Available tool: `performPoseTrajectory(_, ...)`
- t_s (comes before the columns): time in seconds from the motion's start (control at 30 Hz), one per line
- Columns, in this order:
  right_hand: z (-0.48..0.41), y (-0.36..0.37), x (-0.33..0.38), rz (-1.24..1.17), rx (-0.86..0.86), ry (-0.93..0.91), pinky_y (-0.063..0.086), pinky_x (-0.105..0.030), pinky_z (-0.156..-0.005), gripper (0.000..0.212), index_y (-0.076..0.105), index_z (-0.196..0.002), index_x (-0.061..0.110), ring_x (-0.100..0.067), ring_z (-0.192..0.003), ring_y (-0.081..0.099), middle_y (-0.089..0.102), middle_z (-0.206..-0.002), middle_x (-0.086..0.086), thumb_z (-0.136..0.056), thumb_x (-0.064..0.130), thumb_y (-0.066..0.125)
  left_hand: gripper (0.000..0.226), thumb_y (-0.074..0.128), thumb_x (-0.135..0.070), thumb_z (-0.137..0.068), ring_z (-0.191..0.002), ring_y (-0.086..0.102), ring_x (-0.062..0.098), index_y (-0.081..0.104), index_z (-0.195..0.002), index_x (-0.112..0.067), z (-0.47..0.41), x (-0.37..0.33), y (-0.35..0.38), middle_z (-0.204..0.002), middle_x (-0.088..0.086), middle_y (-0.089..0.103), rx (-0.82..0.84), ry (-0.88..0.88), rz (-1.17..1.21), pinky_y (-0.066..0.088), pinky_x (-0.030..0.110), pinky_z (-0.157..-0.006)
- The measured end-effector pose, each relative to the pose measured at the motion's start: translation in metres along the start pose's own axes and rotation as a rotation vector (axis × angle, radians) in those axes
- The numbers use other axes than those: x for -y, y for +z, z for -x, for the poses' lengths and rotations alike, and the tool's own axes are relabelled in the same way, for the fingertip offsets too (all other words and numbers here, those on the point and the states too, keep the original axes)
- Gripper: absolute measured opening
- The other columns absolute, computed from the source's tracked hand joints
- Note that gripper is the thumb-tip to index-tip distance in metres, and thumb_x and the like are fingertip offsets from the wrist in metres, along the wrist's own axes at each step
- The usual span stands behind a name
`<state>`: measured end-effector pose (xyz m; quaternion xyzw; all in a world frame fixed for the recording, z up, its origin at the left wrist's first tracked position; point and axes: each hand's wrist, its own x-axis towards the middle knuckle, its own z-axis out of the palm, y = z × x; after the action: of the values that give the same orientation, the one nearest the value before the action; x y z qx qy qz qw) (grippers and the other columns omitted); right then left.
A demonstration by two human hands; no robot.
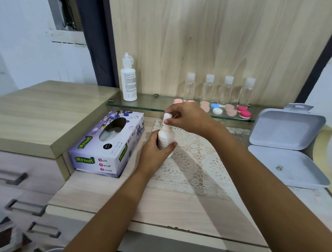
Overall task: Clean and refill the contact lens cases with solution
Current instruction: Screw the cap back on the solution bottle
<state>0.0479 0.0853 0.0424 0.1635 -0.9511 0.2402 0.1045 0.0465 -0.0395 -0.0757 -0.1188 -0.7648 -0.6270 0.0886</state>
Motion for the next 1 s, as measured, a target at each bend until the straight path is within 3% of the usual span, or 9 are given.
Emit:
performPoseTrajectory(0.1, -0.006, 0.004, -0.001, 0.054, -0.038, 0.044, 0.047, -0.029, -0.072, 0.037, 0.063, -0.094, 0.010, -0.014, -0.082, 0.056, 0.058, -0.083, 0.002, -0.078, 0.042, 0.071, 0.036, 0.071, -0.029, -0.080, -0.088, 0.058, 0.004, 0.054, -0.111, -0.024, 0.000, 0.000, -0.001, -0.097, -0.011, 0.063, -0.001, 0.003, -0.011, 0.045, 0.017, -0.072)
performPoseTrajectory(0.2, -0.007, 0.005, -0.001, 0.135, -0.052, 0.038, 0.048, -0.034, -0.072, 0.046, 0.060, -0.091, 0.011, -0.015, -0.082, 0.054, 0.058, -0.083, 0.002, -0.074, 0.053, 0.069, 0.035, 0.071, -0.029, -0.080, -0.085, 0.056, -0.002, 0.053, -0.110, -0.024, 0.000, -0.001, 0.000, -0.094, -0.015, 0.061, -0.003, -0.001, -0.013, 0.044, 0.014, -0.070)
performPoseTrajectory(0.37, -0.002, -0.006, 0.002, 0.024, 0.086, -0.036, 0.043, -0.018, -0.072, 0.034, 0.059, -0.114, 0.018, -0.008, -0.089, 0.054, 0.061, -0.108, 0.002, -0.082, 0.025, 0.068, 0.036, 0.072, -0.029, -0.080, -0.088, 0.058, 0.005, 0.052, -0.111, -0.025, 0.000, -0.001, 0.000, -0.095, -0.014, 0.061, -0.002, 0.002, -0.003, 0.046, 0.019, -0.072)
performPoseTrajectory(0.57, -0.007, -0.010, 0.008, 0.122, 0.121, -0.050, 0.040, -0.020, -0.069, 0.029, 0.062, -0.113, 0.014, -0.010, -0.091, 0.053, 0.060, -0.103, 0.002, -0.085, 0.020, 0.064, 0.035, 0.071, -0.030, -0.081, -0.088, 0.057, 0.006, 0.051, -0.110, -0.027, 0.001, -0.001, -0.001, -0.096, -0.013, 0.060, -0.004, 0.013, -0.017, 0.046, 0.021, -0.073)
performPoseTrajectory(0.7, -0.009, -0.010, 0.008, 0.143, 0.117, -0.065, 0.034, -0.010, -0.059, 0.029, 0.063, -0.112, 0.014, -0.008, -0.085, 0.050, 0.054, -0.092, 0.007, -0.085, 0.021, 0.064, 0.035, 0.071, -0.029, -0.081, -0.088, 0.057, 0.005, 0.051, -0.110, -0.027, 0.001, -0.002, -0.001, -0.095, -0.014, 0.060, 0.002, 0.009, -0.017, 0.046, 0.021, -0.073)
performPoseTrajectory(0.8, -0.010, -0.007, 0.007, 0.133, 0.101, -0.032, 0.034, -0.014, -0.054, 0.028, 0.063, -0.106, 0.012, -0.003, -0.068, 0.050, 0.055, -0.080, 0.009, -0.083, 0.026, 0.068, 0.035, 0.071, -0.029, -0.081, -0.087, 0.057, 0.005, 0.052, -0.110, -0.027, 0.001, -0.001, 0.000, -0.096, -0.013, 0.061, 0.002, 0.007, -0.009, 0.046, 0.020, -0.073)
performPoseTrajectory(0.87, -0.011, -0.004, 0.005, 0.076, 0.093, 0.011, 0.045, -0.019, -0.056, 0.028, 0.062, -0.099, 0.011, -0.003, -0.064, 0.056, 0.062, -0.081, 0.003, -0.080, 0.031, 0.071, 0.036, 0.071, -0.029, -0.081, -0.088, 0.058, 0.005, 0.053, -0.111, -0.025, 0.001, -0.001, 0.000, -0.097, -0.011, 0.062, 0.000, 0.002, -0.006, 0.046, 0.020, -0.072)
performPoseTrajectory(0.93, -0.012, -0.001, 0.004, 0.071, 0.076, 0.036, 0.051, -0.029, -0.063, 0.035, 0.060, -0.092, 0.010, -0.011, -0.067, 0.062, 0.063, -0.083, -0.001, -0.078, 0.039, 0.072, 0.036, 0.071, -0.029, -0.081, -0.088, 0.058, 0.005, 0.053, -0.112, -0.024, 0.001, -0.001, 0.000, -0.098, -0.010, 0.063, -0.001, -0.004, -0.001, 0.045, 0.018, -0.072)
performPoseTrajectory(1.0, -0.012, 0.001, 0.004, 0.152, 0.044, 0.030, 0.047, -0.031, -0.068, 0.045, 0.061, -0.093, 0.008, -0.016, -0.077, 0.060, 0.060, -0.085, -0.001, -0.078, 0.050, 0.067, 0.038, 0.071, -0.029, -0.080, -0.090, 0.059, 0.006, 0.053, -0.113, -0.024, 0.000, -0.001, 0.000, -0.100, -0.010, 0.063, -0.001, -0.007, 0.001, 0.047, 0.020, -0.074)
